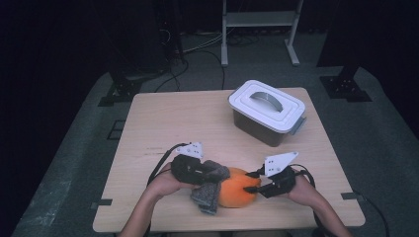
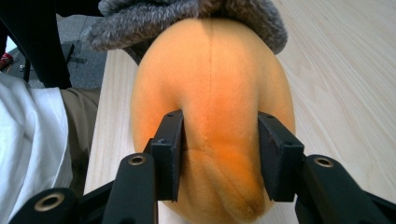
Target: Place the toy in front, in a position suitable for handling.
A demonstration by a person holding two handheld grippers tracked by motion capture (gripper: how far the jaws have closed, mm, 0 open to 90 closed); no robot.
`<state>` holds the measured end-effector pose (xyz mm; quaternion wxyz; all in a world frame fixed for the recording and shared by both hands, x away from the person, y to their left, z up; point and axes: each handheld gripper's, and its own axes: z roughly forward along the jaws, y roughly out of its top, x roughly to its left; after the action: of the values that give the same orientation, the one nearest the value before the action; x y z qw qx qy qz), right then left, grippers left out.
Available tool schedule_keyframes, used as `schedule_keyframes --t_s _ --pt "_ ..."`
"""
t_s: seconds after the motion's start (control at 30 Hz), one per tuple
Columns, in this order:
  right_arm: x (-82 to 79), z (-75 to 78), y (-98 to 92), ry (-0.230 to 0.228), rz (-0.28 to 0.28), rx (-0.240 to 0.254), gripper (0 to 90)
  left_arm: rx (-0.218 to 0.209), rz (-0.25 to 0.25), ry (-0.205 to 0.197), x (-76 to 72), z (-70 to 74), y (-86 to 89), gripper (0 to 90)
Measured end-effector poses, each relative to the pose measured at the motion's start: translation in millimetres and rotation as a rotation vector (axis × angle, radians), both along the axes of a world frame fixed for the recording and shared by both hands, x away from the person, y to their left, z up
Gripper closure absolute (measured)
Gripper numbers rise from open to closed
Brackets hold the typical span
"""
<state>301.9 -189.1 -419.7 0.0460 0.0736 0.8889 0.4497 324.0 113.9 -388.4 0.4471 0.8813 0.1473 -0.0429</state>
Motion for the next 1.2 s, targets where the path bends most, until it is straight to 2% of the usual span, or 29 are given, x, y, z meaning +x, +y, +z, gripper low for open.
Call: schedule_keyframes --t_s 0.07,0.13,0.27,0.33,0.4,0.5,0.53,0.6,0.63,0.73,0.77,0.8,0.83,0.97,1.1,1.17,1.2 --pt "2.6 -0.8 -4.0 0.032 -0.006 0.011 52.7 -0.006 -0.001 0.027 0.7 -6.1 4.4 71.7" --pt "2.9 0.8 -1.9 0.055 -0.014 0.018 46.9 -0.004 -0.003 0.03 -0.1 -8.5 3.5 71.7" --pt "0.6 8.4 5.2 0.055 -0.035 0.006 36.6 -0.015 -0.019 0.04 -2.4 -9.6 3.1 71.7" --pt "-1.0 8.9 9.6 0.07 -0.035 0.007 33.6 -0.019 -0.028 0.045 -3.4 -9.9 2.7 71.7" --pt "-1.0 6.3 13.6 0.085 -0.022 0.006 32.4 -0.005 -0.056 0.054 -6.7 -10.8 0.1 71.7" --pt "-1.2 2.0 15.6 0.093 -0.01 0.01 34.4 0.006 -0.064 0.05 -8.2 -10.4 -0.5 71.7" --pt "-3.1 0.4 16.5 0.084 0.006 0.011 40.3 0.006 -0.065 0.041 -8.0 -7.2 -0.1 71.7" --pt "-4.4 0.8 17.0 0.068 0.012 0.006 42.0 0.002 -0.07 0.032 -7.8 -4.0 -1.1 71.7" --pt "-8.8 2.5 20.6 0.032 0.029 0.0 45.2 -0.003 -0.076 0.02 -8.4 1.5 -5.7 71.8" --pt "-14.7 2.6 28.8 -0.008 0.06 0.0 46.9 -0.016 -0.107 0.003 -11.6 10.8 -19.8 71.8" --pt "-16.9 2.9 31.7 -0.021 0.072 -0.005 47.2 -0.016 -0.107 0.003 -11.6 10.8 -19.8 71.7" --pt "-19.1 3.9 34.0 -0.044 0.079 -0.017 47.7 0.007 -0.131 -0.017 -14.7 13.6 -30.3 71.8" --pt "-19.8 4.3 34.3 -0.05 0.081 -0.024 48.2 0.018 -0.134 -0.022 -15.6 13.3 -33.7 71.7" --pt "-17.8 3.6 27.8 -0.044 0.075 -0.027 50.2 0.012 -0.123 -0.011 -13.1 10.3 -32.5 71.8" --pt "-11.0 2.5 15.5 -0.039 0.07 -0.024 51.5 0.018 -0.082 -0.006 -9.5 5.0 -16.5 71.8" --pt "-7.1 1.8 8.1 -0.02 0.061 -0.02 51.5 0.018 -0.071 -0.002 -9.1 3.3 -11.8 71.7" --pt "-4.8 1.1 4.2 -0.012 0.054 -0.014 51.2 0.035 -0.056 -0.004 -9.4 0.8 -6.6 71.7"
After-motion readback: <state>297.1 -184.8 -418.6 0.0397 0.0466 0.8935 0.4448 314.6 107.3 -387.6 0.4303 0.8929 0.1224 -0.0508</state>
